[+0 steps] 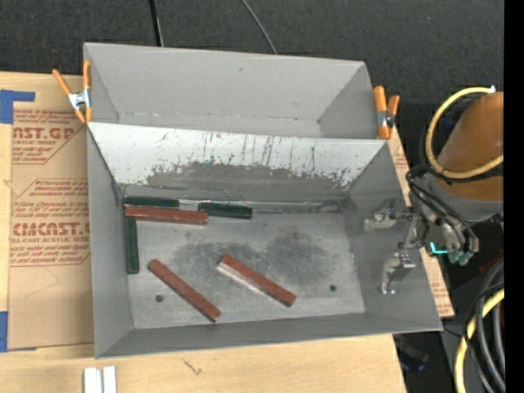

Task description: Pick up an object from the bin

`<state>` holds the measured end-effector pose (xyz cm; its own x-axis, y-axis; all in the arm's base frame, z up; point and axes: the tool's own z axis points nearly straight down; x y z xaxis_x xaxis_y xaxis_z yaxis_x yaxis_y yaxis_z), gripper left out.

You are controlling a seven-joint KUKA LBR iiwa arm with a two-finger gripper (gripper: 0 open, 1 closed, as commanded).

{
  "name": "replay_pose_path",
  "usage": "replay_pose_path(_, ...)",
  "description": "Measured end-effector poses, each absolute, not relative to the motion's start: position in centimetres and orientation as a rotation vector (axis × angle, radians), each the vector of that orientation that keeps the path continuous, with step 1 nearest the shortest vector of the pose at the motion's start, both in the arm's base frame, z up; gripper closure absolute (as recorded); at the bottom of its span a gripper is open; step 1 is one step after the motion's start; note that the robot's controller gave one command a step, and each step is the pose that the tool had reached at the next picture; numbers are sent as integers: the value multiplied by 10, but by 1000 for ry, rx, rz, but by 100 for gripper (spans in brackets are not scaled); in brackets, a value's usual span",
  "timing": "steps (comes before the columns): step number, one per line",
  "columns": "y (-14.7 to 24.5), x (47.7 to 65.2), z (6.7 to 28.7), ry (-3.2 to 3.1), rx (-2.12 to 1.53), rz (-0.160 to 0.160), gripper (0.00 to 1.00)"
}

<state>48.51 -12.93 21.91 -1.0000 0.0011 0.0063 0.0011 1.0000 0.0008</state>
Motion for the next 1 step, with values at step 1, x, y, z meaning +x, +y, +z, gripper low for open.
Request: replay_pose_path(1,-129,487,223,-3143,1,1,0)
